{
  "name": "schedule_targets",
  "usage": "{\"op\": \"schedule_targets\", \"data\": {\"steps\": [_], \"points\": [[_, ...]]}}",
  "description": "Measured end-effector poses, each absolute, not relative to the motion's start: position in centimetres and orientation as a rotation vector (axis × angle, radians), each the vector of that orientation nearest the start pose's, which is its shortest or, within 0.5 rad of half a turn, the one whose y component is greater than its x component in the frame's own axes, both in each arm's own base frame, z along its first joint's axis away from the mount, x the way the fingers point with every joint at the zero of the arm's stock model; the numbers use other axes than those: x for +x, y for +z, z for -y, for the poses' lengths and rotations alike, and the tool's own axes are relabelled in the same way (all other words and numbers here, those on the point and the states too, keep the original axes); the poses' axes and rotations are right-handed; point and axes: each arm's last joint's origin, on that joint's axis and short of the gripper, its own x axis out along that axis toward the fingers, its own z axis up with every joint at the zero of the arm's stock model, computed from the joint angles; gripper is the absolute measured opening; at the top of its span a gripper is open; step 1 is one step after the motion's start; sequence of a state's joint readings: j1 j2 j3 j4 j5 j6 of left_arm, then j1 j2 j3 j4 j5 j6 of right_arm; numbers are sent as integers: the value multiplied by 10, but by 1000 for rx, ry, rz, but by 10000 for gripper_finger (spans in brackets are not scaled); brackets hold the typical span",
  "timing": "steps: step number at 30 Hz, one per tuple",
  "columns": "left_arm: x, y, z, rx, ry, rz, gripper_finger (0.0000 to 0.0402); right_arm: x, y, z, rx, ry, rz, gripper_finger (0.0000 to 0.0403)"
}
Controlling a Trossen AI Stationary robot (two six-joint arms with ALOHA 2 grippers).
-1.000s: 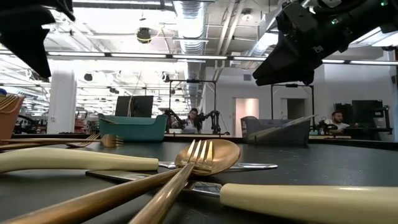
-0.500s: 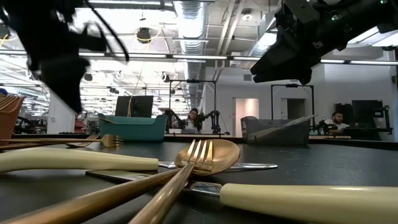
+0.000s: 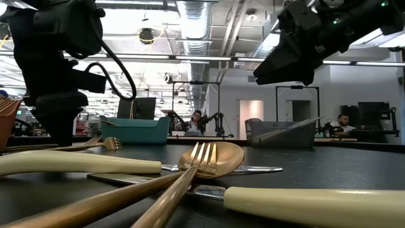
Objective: Sort silverware by color (type)
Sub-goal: Put the gold fork into the orange bin
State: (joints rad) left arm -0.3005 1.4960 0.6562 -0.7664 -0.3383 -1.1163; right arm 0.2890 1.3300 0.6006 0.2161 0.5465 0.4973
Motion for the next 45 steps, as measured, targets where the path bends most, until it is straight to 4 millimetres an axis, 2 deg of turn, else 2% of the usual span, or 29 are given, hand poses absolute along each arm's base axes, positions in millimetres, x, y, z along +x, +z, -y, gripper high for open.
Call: {"op": "schedule_targets", "data": {"steps": [4,14,30,36,45], "points": [[203,129,54,-373,783,-1241,130,255,197,-58,304,-350,-380,155],[219,130,57,-335,679,-1105,8,255,198,-62,320,-332,-376,155],[250,142,67,-357,464,-841,3,255,198,-62,321,-334,-373,155],[251,143,67,-349,458,-833,9,255,198,-61,321,-334,-373,155],[251,144,66,-334,479,-819,47,255,198,-60,323,-344,-370,155]]}}
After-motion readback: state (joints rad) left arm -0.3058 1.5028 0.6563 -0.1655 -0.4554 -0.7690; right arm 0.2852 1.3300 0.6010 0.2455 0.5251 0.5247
